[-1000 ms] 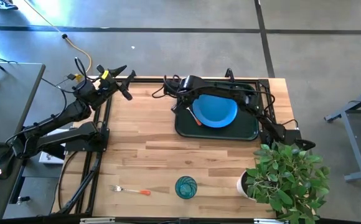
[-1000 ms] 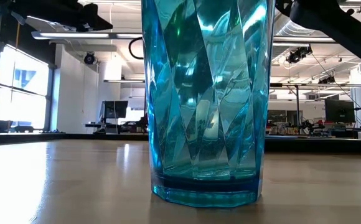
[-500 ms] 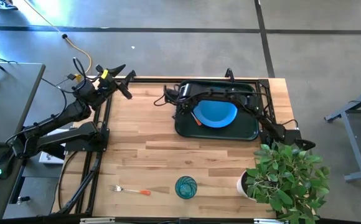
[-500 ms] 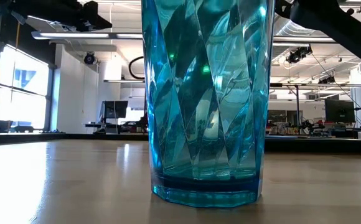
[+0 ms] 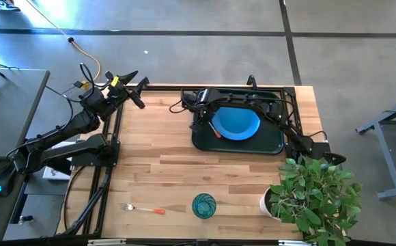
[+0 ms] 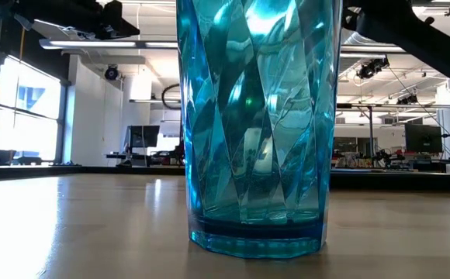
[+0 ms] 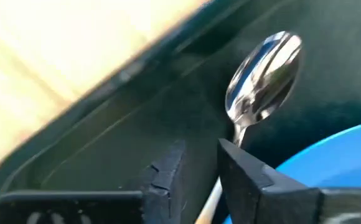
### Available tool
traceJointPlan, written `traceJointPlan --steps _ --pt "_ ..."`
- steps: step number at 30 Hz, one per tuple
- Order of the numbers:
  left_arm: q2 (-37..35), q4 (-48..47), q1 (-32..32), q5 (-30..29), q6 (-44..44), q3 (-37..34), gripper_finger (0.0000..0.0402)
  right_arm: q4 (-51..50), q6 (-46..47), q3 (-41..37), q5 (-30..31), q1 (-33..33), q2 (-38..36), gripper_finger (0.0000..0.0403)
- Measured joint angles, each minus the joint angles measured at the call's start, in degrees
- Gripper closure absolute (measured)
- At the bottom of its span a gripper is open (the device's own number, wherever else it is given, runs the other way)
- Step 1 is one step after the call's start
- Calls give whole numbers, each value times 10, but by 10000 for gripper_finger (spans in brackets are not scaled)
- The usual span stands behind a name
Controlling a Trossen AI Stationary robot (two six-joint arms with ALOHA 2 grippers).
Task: Pick and place plate/cup/fork/spoon on tray
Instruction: Put the orange spoon on the green serving tray to the left of the blue plate
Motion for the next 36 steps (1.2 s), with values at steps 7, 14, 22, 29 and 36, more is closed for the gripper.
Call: traceJointPlan --steps 7,14,22,29,36 --pt "0 1 0 0 0 0 209 1 14 0 26 -3 13 327" --pt "0 3 0 0 4 0 209 -7 -6 1 66 -2 13 298" --pt "0 3 0 0 3 0 209 -32 -1 1 96 -8 13 259" --pt "0 3 0 0 4 0 209 -27 5 1 58 -9 13 272" --pt "0 3 0 0 3 0 209 -25 33 0 43 -22 19 321"
